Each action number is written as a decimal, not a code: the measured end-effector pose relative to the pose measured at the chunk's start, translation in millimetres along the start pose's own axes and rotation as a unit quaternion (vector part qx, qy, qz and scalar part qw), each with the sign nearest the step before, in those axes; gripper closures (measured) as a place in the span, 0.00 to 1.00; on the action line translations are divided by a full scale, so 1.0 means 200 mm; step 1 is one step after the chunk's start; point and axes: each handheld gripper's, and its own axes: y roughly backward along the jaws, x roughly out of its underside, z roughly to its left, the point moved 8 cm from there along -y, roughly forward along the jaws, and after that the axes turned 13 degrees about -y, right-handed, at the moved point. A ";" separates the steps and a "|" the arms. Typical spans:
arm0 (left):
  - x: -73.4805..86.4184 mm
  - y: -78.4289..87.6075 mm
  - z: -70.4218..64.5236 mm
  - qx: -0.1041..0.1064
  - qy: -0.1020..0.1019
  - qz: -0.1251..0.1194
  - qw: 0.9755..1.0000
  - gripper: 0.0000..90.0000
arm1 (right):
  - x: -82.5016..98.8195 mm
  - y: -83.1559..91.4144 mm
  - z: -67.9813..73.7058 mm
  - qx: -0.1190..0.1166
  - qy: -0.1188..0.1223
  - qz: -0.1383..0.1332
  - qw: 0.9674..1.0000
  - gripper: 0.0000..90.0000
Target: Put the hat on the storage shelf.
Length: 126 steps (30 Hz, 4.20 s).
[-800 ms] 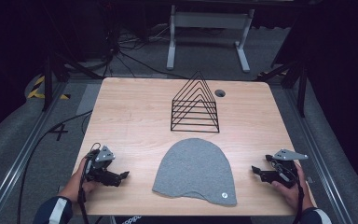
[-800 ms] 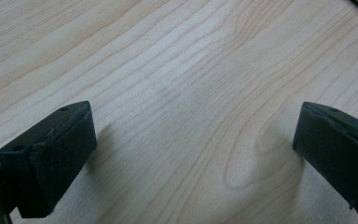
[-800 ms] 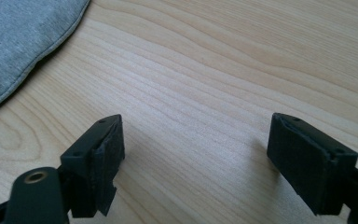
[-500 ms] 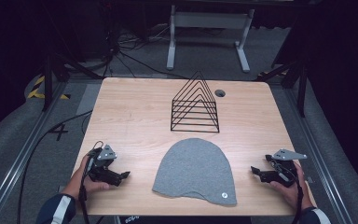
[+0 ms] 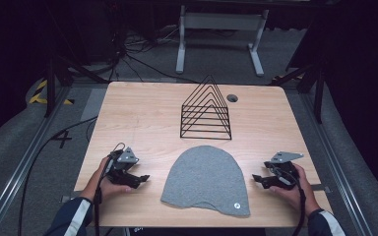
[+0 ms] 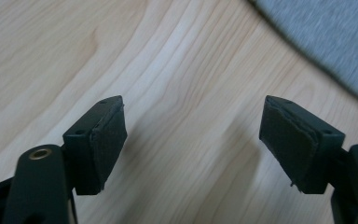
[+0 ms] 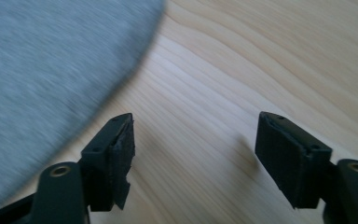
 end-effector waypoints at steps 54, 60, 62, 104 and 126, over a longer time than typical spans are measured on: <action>-0.46 -0.20 -0.18 0.045 -0.050 -0.020 0.998 0.95 | -0.25 -0.13 0.34 -0.082 0.036 -0.008 0.996 0.93; -0.56 -0.12 -0.15 0.022 -0.069 -0.052 0.996 0.95 | -0.32 -0.03 0.34 -0.084 0.047 -0.042 0.994 0.93; -0.59 -0.10 -0.15 0.017 -0.078 -0.054 0.995 0.95 | -0.35 0.01 0.33 -0.085 0.048 -0.055 0.994 0.94; -1.34 0.46 0.28 -0.085 -0.118 -0.183 0.972 0.95 | -1.22 0.61 0.25 -0.022 0.084 -0.214 0.973 0.94; -1.50 0.50 0.59 -0.134 -0.088 -0.179 0.971 0.95 | -1.57 0.56 0.19 0.007 0.075 -0.234 0.969 0.94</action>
